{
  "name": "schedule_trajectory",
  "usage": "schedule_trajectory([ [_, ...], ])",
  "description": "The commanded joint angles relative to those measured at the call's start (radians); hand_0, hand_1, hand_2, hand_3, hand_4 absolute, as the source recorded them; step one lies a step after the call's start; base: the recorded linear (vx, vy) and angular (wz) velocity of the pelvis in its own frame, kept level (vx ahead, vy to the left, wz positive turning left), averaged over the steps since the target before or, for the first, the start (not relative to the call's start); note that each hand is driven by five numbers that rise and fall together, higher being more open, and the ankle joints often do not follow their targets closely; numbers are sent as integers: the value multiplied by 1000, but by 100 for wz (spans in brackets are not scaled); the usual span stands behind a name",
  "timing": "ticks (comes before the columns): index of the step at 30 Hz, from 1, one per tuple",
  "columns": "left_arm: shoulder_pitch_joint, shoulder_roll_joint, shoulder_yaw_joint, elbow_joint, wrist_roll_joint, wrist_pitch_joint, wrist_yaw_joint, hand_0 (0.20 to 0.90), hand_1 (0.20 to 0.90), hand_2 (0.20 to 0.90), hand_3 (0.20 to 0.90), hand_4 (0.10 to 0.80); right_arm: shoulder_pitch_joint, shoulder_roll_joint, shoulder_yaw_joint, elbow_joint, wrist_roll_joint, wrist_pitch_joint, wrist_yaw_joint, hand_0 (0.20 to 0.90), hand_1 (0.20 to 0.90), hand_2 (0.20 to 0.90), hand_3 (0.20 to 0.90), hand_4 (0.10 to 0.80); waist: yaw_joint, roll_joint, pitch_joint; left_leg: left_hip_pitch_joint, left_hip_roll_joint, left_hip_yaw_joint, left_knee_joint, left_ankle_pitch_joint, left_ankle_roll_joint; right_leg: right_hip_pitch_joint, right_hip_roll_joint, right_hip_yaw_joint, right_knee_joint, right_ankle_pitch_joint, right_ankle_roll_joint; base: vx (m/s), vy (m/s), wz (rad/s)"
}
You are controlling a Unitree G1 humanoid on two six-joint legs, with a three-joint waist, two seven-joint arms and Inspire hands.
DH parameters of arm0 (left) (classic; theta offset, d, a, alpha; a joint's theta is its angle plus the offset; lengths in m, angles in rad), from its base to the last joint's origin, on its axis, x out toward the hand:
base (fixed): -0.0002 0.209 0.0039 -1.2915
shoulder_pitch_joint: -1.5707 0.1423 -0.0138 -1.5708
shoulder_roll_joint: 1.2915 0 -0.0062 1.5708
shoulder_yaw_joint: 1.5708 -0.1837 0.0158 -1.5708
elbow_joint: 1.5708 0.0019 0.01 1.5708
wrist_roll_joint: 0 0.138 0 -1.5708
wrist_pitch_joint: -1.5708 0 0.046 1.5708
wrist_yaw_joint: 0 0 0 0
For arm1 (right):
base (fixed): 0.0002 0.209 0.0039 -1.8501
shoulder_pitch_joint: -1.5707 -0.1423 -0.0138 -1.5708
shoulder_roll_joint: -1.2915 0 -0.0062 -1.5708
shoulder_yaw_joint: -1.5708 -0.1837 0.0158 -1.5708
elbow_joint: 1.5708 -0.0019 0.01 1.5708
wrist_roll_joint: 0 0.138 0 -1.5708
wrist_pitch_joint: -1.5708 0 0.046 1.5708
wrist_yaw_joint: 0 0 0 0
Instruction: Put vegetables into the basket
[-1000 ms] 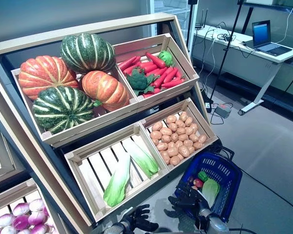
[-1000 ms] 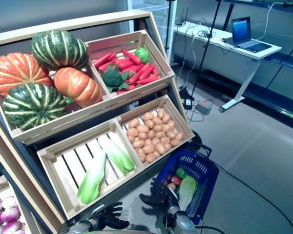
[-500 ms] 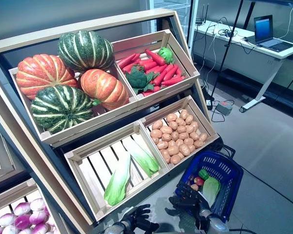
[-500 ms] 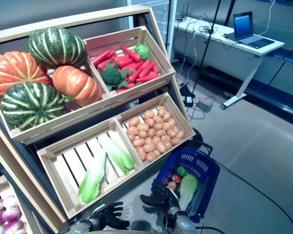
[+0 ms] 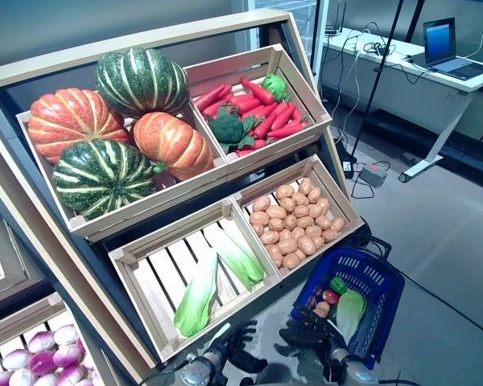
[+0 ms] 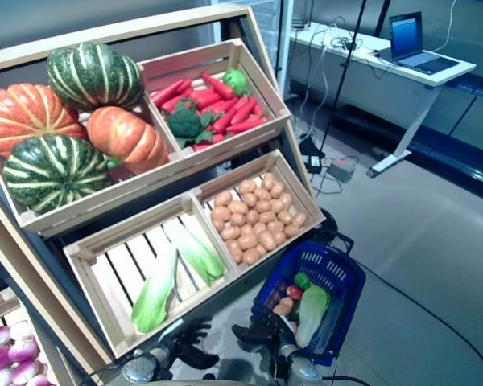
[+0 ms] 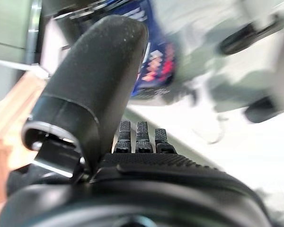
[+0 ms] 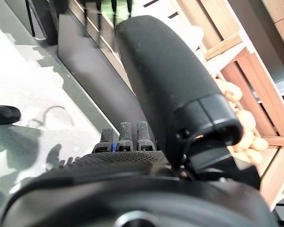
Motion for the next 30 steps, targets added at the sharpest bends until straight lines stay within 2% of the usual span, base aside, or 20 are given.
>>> schedule_trajectory([
  [1,-126,33,29,-105,9,-148,100,900,900,900,900,800,-88,-4,-9,-73,40,-52,-42,900,900,900,900,800,15,-22,53,56,-19,-1,9,-124,17,12,-3,5,6,-10,-53,0,0,0],
  [3,-123,45,42,-144,3,-139,119,900,900,900,900,800,-84,-7,-16,-88,54,-47,-47,900,900,900,900,800,17,-22,56,55,-19,-2,9,-123,16,12,-3,4,6,-9,-54,0,0,0],
  [7,-120,75,109,-246,-15,-112,260,900,900,900,900,800,-65,-11,-45,-139,138,-5,-39,900,900,900,900,800,17,-18,68,54,-21,-4,9,-124,15,13,-3,-2,6,-12,-59,17,-4,0],
  [10,-111,91,178,-283,1,-44,365,900,900,900,900,800,-35,-7,-70,-165,151,-2,-41,900,900,900,900,800,16,-15,73,55,-21,-6,9,-123,13,18,-2,-11,6,-15,-64,91,0,1],
  [15,-126,102,243,-305,109,19,546,900,900,900,900,800,3,-6,-72,-204,123,12,-43,900,900,900,900,800,10,-9,84,41,-19,-12,9,-104,5,-12,-6,-27,60,-43,-75,77,24,4],
  [17,-158,100,248,-297,128,32,606,900,900,900,900,800,-7,-18,-64,-212,122,12,-44,900,900,900,900,800,8,-2,100,20,-19,-17,9,-87,1,-50,-10,-28,96,-54,-82,-70,58,2],
  [22,-320,75,248,-205,142,88,816,900,900,900,900,800,-70,-67,-33,-263,171,-14,-61,900,900,900,900,800,-18,12,182,-75,-26,-21,49,-68,-10,-163,-19,-17,177,-70,-93,-120,70,1],
  [26,-391,69,267,-154,131,84,896,900,900,900,900,800,-85,-75,-23,-287,178,-29,-84,900,900,900,900,800,-36,13,209,-111,-31,-19,56,-59,-14,-201,-16,-3,187,-70,-94,-42,33,-5],
  [30,-463,99,289,-114,67,52,915,900,900,900,900,800,-122,-100,-12,-295,163,-51,-101,900,900,900,900,800,-52,13,242,-170,-33,-3,92,-58,-20,-265,-16,11,220,-75,-101,-84,46,-15],
])
